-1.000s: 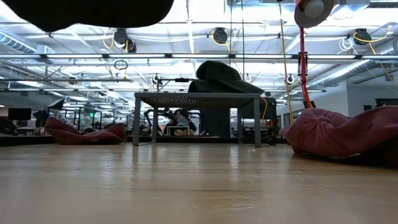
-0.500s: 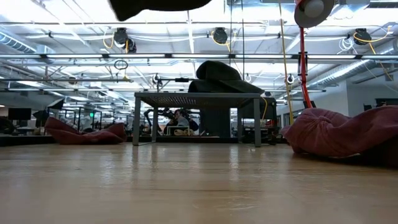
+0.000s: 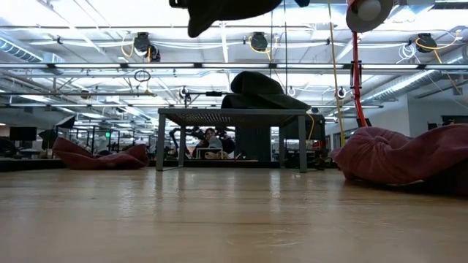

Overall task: Pick & Place hat
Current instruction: Stack the right black cap on the black cap on the shelf

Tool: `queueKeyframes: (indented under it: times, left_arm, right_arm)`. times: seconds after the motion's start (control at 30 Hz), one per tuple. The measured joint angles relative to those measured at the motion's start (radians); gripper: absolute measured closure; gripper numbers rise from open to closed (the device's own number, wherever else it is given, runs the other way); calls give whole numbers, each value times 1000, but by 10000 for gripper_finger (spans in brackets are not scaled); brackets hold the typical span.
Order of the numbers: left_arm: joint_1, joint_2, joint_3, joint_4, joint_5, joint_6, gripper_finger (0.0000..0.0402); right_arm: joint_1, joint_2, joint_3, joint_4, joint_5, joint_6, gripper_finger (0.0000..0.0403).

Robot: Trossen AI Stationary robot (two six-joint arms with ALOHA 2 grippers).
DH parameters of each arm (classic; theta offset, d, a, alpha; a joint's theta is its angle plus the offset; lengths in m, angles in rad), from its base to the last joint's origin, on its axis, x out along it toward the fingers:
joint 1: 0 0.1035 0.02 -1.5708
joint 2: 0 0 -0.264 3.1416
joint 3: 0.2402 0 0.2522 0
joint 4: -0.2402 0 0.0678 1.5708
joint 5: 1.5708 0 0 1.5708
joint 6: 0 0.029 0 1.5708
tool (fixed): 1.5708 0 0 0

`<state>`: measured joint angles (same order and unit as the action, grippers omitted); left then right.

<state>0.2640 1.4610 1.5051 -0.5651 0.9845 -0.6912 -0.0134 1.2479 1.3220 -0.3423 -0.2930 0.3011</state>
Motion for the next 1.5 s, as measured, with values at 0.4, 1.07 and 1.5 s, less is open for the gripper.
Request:
queueKeyframes:
  times: [0.4,1.07,1.5]
  left_arm:
    - [16,6,0,22,-15,0,393]
    - [121,-21,0,60,-257,101,239]
    - [88,-175,0,-46,-661,313,237]
  right_arm:
    - [7,10,0,3,-49,-8,315]
    - [9,-72,0,-147,-16,31,399]
    - [-6,-187,0,-221,243,138,399]
